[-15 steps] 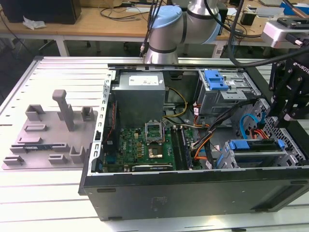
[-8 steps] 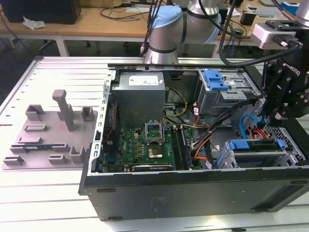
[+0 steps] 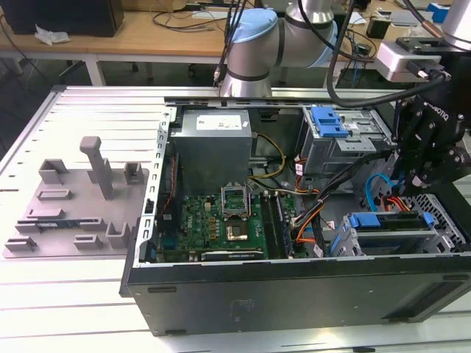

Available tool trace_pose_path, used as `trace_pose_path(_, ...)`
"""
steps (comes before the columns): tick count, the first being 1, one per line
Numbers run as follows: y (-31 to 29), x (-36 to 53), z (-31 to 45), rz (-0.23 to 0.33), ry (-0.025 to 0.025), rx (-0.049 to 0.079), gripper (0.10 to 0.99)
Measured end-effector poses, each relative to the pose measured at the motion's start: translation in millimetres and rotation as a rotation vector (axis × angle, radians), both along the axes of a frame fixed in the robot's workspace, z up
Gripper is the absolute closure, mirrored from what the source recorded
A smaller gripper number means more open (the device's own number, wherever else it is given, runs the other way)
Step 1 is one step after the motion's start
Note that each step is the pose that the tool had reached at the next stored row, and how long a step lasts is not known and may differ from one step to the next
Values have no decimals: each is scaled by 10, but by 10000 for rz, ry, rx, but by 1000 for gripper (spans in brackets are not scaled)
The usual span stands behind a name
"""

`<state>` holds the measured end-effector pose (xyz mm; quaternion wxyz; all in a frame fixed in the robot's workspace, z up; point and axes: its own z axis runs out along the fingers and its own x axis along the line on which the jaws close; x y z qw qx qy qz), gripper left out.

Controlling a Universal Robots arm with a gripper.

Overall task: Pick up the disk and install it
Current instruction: 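Insert the second disk wire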

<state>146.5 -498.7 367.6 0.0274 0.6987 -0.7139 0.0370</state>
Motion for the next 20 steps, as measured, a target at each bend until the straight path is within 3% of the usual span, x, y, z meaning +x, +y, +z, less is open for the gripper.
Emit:
trace_pose_path(12,-37,-20,-20,2,5,21,725)
trace_pose_path(15,-57,-20,-22,2,6,50,859)
trace_pose_path(20,-64,-20,-36,-46,5,68,878)
